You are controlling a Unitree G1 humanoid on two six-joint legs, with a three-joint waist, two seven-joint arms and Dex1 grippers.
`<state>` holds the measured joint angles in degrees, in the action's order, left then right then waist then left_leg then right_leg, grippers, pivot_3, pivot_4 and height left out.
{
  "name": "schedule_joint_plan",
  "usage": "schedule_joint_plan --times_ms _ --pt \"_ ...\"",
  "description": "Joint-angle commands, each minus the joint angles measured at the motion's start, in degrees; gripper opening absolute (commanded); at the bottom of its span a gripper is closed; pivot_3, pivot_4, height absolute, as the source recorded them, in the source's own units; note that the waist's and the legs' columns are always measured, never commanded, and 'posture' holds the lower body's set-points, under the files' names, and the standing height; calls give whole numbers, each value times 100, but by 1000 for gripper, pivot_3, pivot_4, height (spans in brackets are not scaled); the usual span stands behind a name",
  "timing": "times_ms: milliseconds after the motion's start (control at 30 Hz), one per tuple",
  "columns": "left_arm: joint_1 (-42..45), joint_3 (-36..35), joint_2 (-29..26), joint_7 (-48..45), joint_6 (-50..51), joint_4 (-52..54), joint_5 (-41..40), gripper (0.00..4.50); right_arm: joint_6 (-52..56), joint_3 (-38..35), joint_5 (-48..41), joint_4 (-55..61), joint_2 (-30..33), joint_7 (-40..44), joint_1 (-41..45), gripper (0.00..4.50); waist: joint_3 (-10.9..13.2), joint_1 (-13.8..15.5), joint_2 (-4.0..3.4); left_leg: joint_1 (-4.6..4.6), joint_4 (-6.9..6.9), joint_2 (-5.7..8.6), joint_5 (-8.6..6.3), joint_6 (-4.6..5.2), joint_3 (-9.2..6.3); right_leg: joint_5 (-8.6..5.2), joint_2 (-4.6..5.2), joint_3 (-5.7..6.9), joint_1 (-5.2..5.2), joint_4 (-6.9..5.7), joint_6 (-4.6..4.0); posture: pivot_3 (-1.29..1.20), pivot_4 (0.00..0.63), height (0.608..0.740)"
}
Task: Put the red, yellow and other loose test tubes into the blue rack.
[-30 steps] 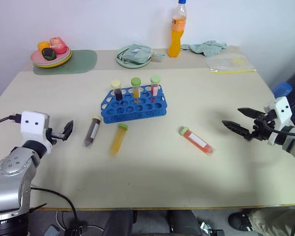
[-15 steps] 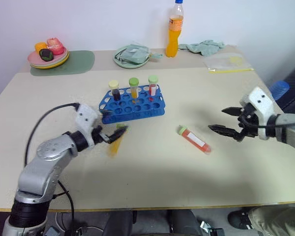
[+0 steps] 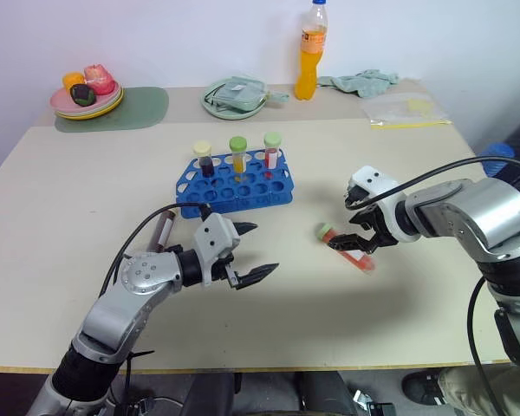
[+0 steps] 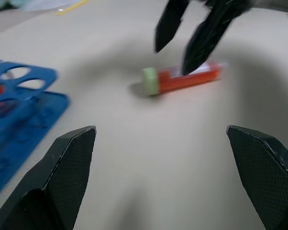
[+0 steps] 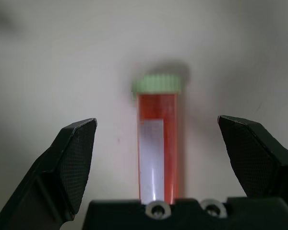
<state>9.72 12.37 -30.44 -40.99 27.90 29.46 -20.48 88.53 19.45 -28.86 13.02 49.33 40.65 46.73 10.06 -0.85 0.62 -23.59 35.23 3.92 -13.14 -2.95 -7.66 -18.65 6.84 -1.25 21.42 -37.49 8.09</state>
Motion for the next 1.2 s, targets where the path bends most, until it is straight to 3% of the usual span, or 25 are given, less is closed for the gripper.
schedule_joint_plan --times_ms 33,133,333,467,600,700,800,867,933,1033,1200 --pt "-33 6 29 67 -51 262 42 4500 181 103 4 -124 -130 -68 224 4465 0 -2 0 0 0 0 0 0 -1 0 -1 1 0 -1 0 0 150 740" --pt "-131 -30 18 135 -77 256 97 4500 111 293 76 -266 -203 -126 194 3758 0 7 0 0 1 0 0 0 -1 0 -1 1 0 -2 0 0 150 740" --pt "-241 -138 -99 83 -142 166 144 4500 17 274 55 -245 -194 -82 396 892 1 1 -1 0 2 2 0 0 0 0 0 0 1 -2 1 0 150 740" --pt "-262 -288 -150 105 -221 -30 173 4500 -300 -206 3 -84 -238 -103 252 892 1 9 -1 0 1 1 0 0 -1 0 -1 1 1 -3 1 0 150 740" --pt "-364 -728 -12 269 -221 -234 -40 4500 -2575 -1129 76 663 -292 200 -625 892 0 21 0 0 -1 2 -1 1 0 0 -1 3 1 -2 2 0 150 740" --pt "-487 -1033 80 358 -198 -320 -159 4500 -3786 -2011 -113 795 -1173 -132 -1142 892 0 -14 0 1 1 1 -2 3 2 0 -1 3 -1 -3 4 0 150 740" --pt "-538 -1202 157 415 -202 -397 -211 4500 -4223 -2417 -285 847 -2129 -682 -1326 892 1 -18 -2 7 6 -2 1 -2 1 1 -3 0 0 -21 3 0 150 740" --pt "-480 -1327 268 494 -181 -540 -301 4500 -4792 -2414 -184 633 -3165 -1395 -1293 892 -1 -39 0 10 8 -3 3 -5 -2 1 -4 0 0 -26 2 0 150 740" --pt "-356 -1404 361 525 -221 -738 -313 4500 -6022 -2090 304 277 -3956 -1552 -1335 892 0 -48 -5 19 3 -4 9 -15 -1 0 -7 -6 4 -43 1 0 150 740" --pt "-229 -1509 451 606 -301 -1074 -263 4500 -7403 -1757 948 -788 -4564 -1559 -1275 892 -1 -46 -4 19 3 -2 13 -22 -1 0 -8 -6 11 -51 0 0 150 740" --pt "-201 -1635 584 982 -809 -1400 106 4500 -8718 -1688 1556 -2409 -5106 -2006 -739 892 0 -40 -4 20 4 1 23 -39 -4 0 -7 -7 13 -55 -1 0 150 740"
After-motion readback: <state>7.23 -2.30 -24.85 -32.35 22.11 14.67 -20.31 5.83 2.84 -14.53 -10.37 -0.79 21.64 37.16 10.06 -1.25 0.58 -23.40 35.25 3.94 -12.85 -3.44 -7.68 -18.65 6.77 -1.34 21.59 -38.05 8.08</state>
